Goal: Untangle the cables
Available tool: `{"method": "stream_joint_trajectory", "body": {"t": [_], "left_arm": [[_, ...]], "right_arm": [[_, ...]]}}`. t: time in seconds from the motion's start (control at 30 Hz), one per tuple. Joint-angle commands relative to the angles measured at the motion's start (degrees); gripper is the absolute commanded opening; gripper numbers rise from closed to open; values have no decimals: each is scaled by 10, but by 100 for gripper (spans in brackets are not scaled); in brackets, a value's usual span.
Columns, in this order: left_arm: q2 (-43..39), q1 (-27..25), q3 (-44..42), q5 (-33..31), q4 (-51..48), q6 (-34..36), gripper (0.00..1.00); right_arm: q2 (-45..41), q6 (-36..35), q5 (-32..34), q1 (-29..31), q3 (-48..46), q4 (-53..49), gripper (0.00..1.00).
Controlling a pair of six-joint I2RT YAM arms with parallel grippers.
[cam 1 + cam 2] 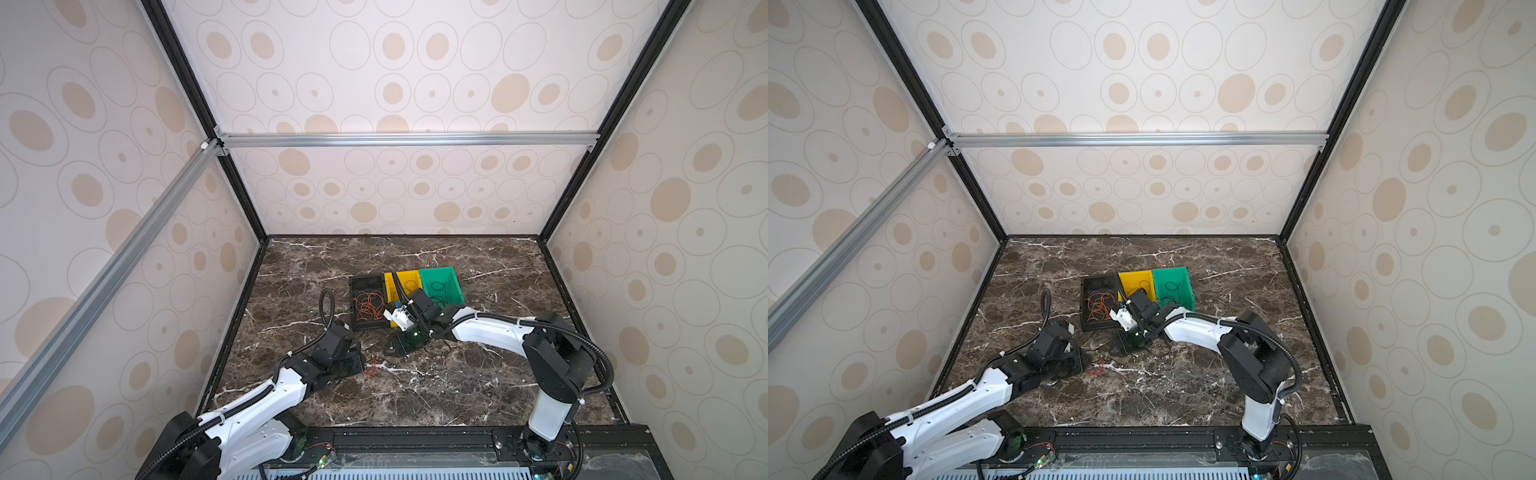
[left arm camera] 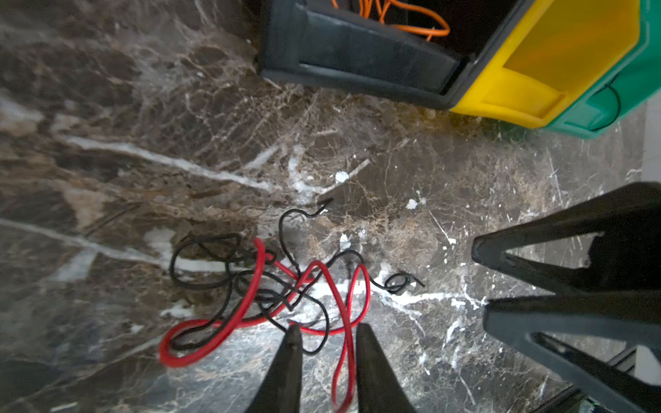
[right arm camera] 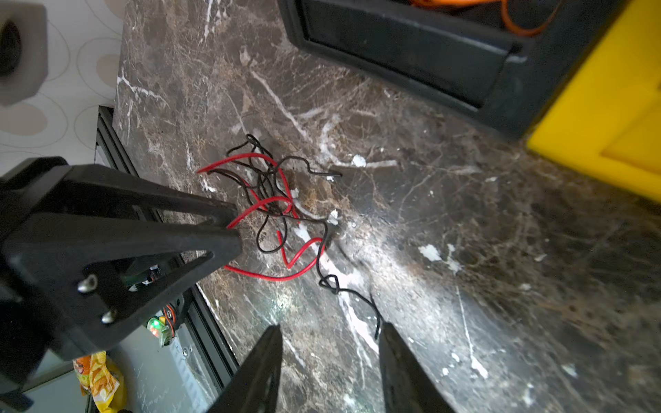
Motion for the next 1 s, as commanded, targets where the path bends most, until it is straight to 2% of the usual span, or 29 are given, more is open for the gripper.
{"method": "stream_joint_trajectory", "body": {"t": [0.0, 0.2, 0.47, 0.73, 0.83, 0.97], "left_arm": [[7, -7, 34, -13, -8, 2, 10], [6, -7, 38, -14, -9, 2, 1], [3, -7, 33, -14, -6, 1, 0], [3, -7, 34, -2, -2, 12, 0], [-2, -7, 36, -4, -5, 12, 0], [-20, -7, 38, -15, -11, 8, 0]], "right_arm": [[17, -4, -12, 4, -8, 13, 47], [36, -6, -37, 8, -27, 50, 47], [83, 7, -43, 12, -13, 70, 43], [115, 25, -21, 12, 13, 72, 40], [124, 35, -25, 13, 25, 73, 28], [114, 33, -5, 14, 15, 62, 4]]}}
